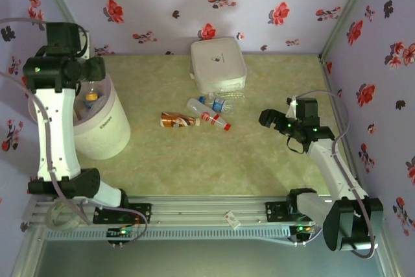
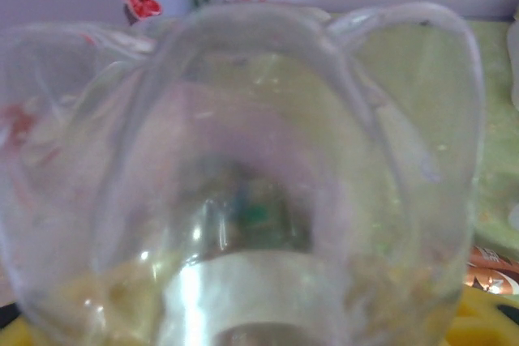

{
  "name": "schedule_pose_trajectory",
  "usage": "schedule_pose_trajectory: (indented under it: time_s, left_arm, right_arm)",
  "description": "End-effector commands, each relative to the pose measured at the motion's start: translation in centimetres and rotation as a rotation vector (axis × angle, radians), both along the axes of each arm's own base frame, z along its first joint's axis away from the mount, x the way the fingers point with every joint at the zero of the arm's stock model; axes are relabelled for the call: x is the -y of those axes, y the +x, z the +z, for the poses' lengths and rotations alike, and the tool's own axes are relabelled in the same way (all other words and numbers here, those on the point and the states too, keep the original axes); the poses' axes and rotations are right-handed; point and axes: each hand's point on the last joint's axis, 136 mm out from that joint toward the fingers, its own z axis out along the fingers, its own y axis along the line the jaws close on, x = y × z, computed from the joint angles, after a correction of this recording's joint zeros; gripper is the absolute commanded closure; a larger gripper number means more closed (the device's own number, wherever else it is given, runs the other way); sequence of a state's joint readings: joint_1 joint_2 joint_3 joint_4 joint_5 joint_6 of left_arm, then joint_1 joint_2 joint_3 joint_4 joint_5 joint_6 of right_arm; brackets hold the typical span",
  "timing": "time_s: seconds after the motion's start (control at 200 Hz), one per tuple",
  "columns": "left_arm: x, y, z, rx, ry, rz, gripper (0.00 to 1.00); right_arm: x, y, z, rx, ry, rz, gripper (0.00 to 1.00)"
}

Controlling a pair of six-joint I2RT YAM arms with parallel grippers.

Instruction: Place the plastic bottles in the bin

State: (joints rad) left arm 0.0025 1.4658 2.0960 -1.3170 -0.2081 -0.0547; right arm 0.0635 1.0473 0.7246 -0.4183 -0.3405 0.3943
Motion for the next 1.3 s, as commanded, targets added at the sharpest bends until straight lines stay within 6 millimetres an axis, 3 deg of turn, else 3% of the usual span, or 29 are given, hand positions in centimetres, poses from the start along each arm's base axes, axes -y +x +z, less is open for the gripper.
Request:
schedule_pose_trajectory:
  time_s: [0.0,0.1,0.215,0.385,0.91,1.29]
  left_arm:
    - [-1.5,-0.3,0.9,0.08,-0.052,0.062,1.0]
    - [-3.7,-0.5,-0.2,0.058,-0.058,0.123,1.0]
    - [-5.9,0.0,-3.3,-0.02,-0.065,0.171,1.0]
    - [-7.0,0.6,-7.4,-0.091,-0.086,0.188,1.0]
    - [-7.0,3.0,-15.4,-0.269,-0.158,0.125,1.0]
    - [-7.0,3.5,-20.3,-0.369,-0.188,0.121,1.0]
  right_arm:
    - [-0.3,0.9,0.9,0.029,0.029,0.002,0.01]
    - [-0.3,0.9,0.9,0.03,0.032,0.003,0.01]
    - [-0.3,0.8,0.8,0.028,0.028,0.003,0.01]
    - [-0.2,0.7,0.7,0.028,0.024,0.003,0.01]
    - [-0.1,0.7,0.1,0.019,0.015,0.0,0.01]
    - [-0.1,0.9,0.0,0.018,0.015,0.002,0.01]
